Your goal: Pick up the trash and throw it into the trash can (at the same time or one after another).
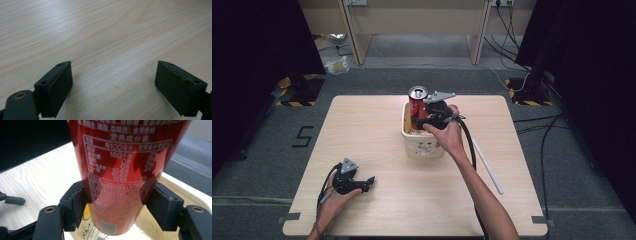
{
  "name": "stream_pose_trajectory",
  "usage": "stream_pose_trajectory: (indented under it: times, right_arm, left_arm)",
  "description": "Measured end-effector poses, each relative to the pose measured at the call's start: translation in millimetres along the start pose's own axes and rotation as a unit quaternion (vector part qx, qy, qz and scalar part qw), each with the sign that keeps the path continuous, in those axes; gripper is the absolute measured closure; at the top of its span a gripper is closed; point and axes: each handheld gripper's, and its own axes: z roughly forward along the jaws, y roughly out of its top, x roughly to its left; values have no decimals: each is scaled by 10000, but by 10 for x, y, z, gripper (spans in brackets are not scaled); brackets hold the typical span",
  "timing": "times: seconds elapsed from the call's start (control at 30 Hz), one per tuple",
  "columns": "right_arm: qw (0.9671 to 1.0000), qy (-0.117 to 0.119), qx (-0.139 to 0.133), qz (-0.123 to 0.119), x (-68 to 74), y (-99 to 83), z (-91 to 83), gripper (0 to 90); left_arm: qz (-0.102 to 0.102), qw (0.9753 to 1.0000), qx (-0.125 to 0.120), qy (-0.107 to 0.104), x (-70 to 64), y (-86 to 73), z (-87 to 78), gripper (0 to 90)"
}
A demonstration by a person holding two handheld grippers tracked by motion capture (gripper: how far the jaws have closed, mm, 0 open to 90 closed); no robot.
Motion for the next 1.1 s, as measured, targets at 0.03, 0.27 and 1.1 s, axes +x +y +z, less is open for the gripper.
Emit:
stream_pose_trajectory:
  times: [0.03,0.27,1.1]
  right_arm:
    - [10000,1,24,-34,5,-3,19,342]
    - [9995,20,297,-129,78,-63,148,342]
    - [9981,247,563,16,98,-129,232,226]
  left_arm:
    - [-1,10000,0,1,0,0,0,138]
    - [-2,10000,-1,1,0,0,0,138]
    - [-8,10000,2,-4,0,0,-1,138]
